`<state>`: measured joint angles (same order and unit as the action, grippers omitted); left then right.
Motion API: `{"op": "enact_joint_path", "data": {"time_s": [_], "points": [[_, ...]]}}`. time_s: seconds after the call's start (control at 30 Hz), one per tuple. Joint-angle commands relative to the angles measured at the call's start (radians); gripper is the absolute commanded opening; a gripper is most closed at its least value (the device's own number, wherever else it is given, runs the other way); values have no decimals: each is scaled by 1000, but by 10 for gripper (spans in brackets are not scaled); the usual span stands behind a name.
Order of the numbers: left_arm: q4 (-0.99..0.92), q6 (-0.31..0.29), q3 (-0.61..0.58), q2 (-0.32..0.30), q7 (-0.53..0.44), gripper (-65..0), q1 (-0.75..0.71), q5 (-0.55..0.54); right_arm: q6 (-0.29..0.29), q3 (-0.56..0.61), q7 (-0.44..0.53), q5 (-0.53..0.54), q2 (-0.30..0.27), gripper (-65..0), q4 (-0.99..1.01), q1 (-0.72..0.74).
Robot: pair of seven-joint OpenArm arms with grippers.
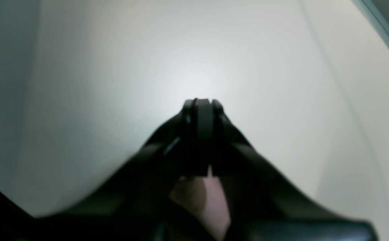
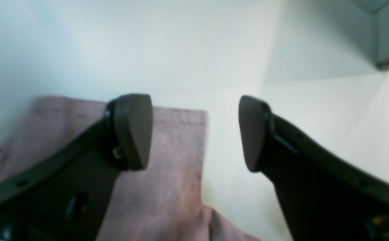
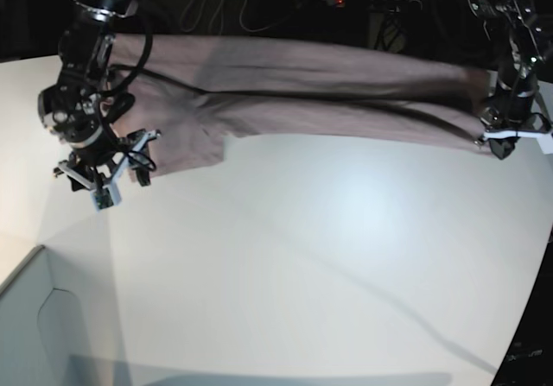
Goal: Layout the t-shirt on the table in an organized manner, then fold the t-shirt properly
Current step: 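Reach both grippers to the folded edge and grasp its corners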
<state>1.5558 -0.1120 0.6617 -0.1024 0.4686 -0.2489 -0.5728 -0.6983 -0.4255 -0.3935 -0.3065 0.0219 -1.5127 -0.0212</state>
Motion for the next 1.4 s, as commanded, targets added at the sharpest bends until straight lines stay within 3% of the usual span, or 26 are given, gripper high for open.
{"op": "enact_joint_path", "data": {"time_s": [0.0,0.3,0.7,0.9,1.07,1.37], "points": [[15,-7,3,-12,-21,-650,10,-6,0,-2,0,7,-15,-234,18,28],[13,-7,3,-15,-21,-650,41,-2,0,-8,-12,5,-84,-235,268,137],[-51,-7,3,-15,-21,-650,115,-2,0,-2,-11,5,-87,-243,357,168],[-70,-7,3,-16,-21,-650,141,0,0,35,-11,5,-109,-426,478,209],[-97,-7,2,-40,-21,-650,153,-2,0,55,-11,5,-115,-636,504,228],[-163,-7,-73,-73,-28,-650,296,-2,0,49,-2,3,-135,-650,504,419]]}}
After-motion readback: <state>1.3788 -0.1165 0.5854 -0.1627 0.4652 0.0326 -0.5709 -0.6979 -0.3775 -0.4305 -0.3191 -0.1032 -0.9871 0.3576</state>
